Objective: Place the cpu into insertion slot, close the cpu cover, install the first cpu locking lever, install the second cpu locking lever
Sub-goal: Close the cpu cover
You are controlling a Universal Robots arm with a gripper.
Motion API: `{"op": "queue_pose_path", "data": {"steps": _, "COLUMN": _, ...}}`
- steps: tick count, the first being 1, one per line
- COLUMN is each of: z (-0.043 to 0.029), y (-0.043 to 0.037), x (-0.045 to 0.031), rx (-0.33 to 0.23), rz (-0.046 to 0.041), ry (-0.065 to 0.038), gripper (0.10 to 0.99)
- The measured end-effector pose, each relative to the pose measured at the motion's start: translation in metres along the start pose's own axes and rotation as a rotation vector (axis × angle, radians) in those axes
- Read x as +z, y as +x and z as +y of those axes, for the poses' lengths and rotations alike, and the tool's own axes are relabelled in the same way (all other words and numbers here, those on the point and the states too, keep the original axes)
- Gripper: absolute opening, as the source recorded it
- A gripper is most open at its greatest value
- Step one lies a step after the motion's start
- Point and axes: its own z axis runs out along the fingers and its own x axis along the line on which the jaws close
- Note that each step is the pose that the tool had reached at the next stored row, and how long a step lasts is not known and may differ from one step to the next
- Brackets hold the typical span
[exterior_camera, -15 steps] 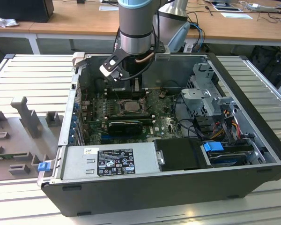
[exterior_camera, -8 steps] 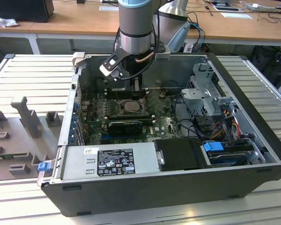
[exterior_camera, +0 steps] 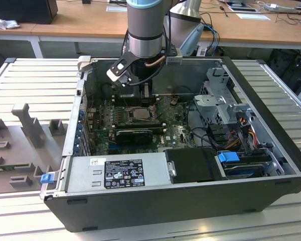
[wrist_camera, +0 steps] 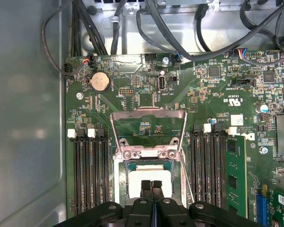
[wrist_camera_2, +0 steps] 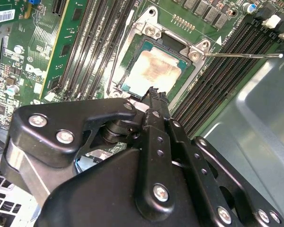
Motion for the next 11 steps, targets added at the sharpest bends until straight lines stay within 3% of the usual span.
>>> {"op": "queue_pose_path", "data": {"steps": 11, "z": 0.0, "y": 0.0, "x": -0.0002, "rx": 0.0, "rz": -0.0002, "ry": 0.0, "gripper": 0.106}}
